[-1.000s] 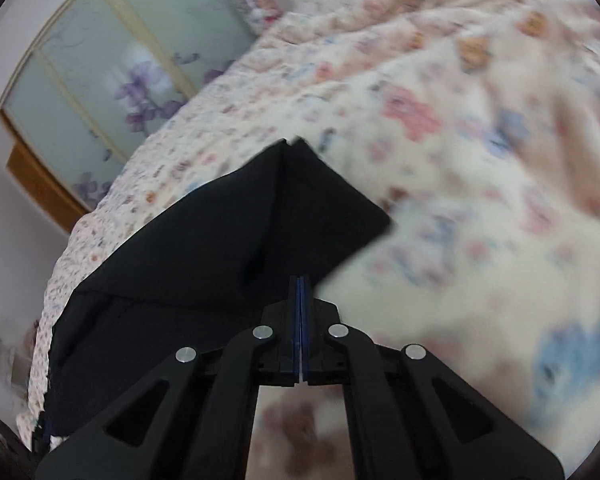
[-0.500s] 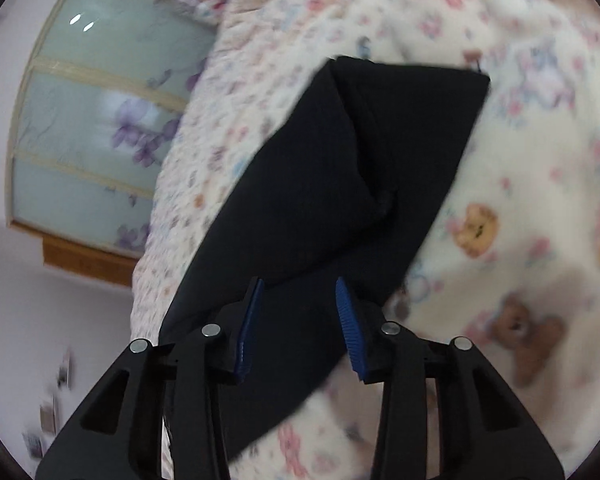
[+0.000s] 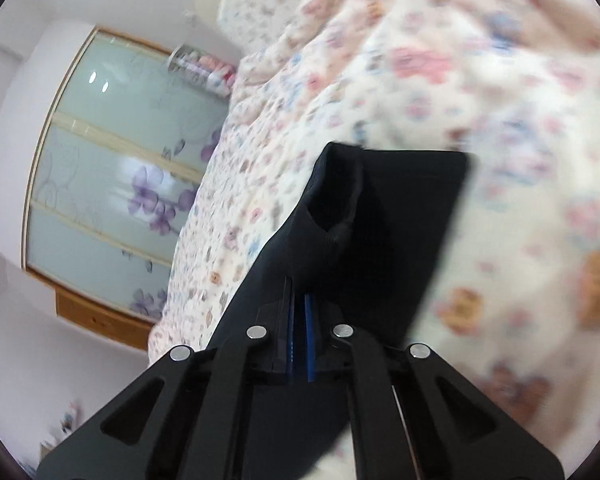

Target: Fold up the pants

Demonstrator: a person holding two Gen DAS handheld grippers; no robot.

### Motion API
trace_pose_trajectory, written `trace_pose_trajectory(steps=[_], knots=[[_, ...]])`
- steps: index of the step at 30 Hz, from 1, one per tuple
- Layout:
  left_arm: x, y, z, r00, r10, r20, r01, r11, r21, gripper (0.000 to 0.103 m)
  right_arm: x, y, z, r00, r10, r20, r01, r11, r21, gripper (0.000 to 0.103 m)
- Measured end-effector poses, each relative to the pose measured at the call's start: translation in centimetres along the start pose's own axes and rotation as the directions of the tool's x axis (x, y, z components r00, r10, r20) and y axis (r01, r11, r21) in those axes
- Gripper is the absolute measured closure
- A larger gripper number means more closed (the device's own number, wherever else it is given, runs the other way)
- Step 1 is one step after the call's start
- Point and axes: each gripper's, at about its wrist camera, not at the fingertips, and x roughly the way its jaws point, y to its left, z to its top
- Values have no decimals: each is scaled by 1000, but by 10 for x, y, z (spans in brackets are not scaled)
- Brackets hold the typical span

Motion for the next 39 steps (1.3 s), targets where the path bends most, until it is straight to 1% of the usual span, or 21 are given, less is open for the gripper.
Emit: trace_pose_trajectory(steps=[4, 7, 8, 10, 12, 14, 17, 18, 19, 21, 22, 24, 26, 27, 29, 32, 34, 35, 37, 38, 39], knots=[[-8, 3, 2, 999, 20, 45, -19, 1000, -22, 2, 3, -41, -13, 994, -102, -32, 104, 994, 45, 100], [-6, 3, 2, 999, 18, 37, -17, 1000, -25, 2, 7, -23, -18, 986, -165, -26, 162, 983, -83, 98], [-6, 3, 2, 999, 14, 39, -13, 1000, -26, 2, 6, -17, -18, 982, -182, -40, 178, 979, -104, 90], [-7, 2, 3, 999, -9, 49, 10, 1000, -27, 2, -1, -7, -18, 976, -208, -68, 199, 972, -124, 82], [-11, 2, 4, 996, -40, 77, 42, 999, -28, 2, -19, 4, -24, 981, -188, -54, 179, 974, -137, 73], [-17, -1, 4, 990, -68, 120, 71, 997, -21, 2, -27, 21, -33, 990, -132, -58, 120, 978, -170, 73], [-24, -6, 4, 987, -64, 149, 64, 998, 1, 2, -14, 57, -61, 987, -1, -162, -32, 979, -203, 73], [-24, -7, 4, 986, -61, 152, 61, 998, 4, 2, -5, 66, -72, 977, 34, -209, -76, 978, -193, 73], [-26, -7, 5, 986, -61, 155, 60, 998, 10, 2, 11, 77, -86, 957, 78, -279, -125, 980, -156, 73], [-26, -7, 6, 987, -52, 154, 51, 999, 16, 2, 39, 87, -108, 923, 125, -365, -165, 983, -82, 73], [-26, -7, 7, 988, -50, 149, 48, 999, 18, 2, 61, 92, -124, 900, 146, -411, -171, 985, -23, 73], [-23, -5, 7, 990, -51, 130, 49, 999, 17, 2, 91, 99, -144, 872, 165, -461, -160, 986, 50, 73], [-19, -3, 8, 992, -61, 111, 60, 998, 7, 2, 114, 101, -157, 864, 155, -480, -124, 988, 97, 73], [-17, -1, 9, 993, -67, 100, 67, 998, 2, 2, 120, 101, -161, 866, 147, -477, -106, 988, 113, 73], [-15, 2, 9, 993, -80, 85, 81, 997, -9, 2, 133, 97, -160, 887, 110, -448, -54, 989, 136, 73], [-17, 3, 9, 991, -90, 94, 92, 996, -12, 2, 130, 87, -149, 929, 94, -358, -32, 984, 174, 73], [-18, 2, 10, 991, -86, 102, 87, 996, -10, 2, 127, 80, -141, 951, 65, -303, -8, 982, 187, 74], [-18, 2, 10, 991, -86, 105, 87, 996, -9, 2, 126, 75, -140, 956, 61, -288, -3, 981, 196, 75], [-18, 2, 11, 991, -84, 108, 85, 996, -8, 2, 123, 67, -133, 965, 53, -257, 1, 978, 208, 87], [-18, 3, 11, 990, -84, 111, 85, 996, -9, 2, 124, 68, -133, 971, 39, -236, 8, 981, 194, 98], [-19, 4, 12, 990, -87, 114, 89, 996, -11, 2, 121, 68, -131, 976, 39, -216, 0, 984, 179, 99]])
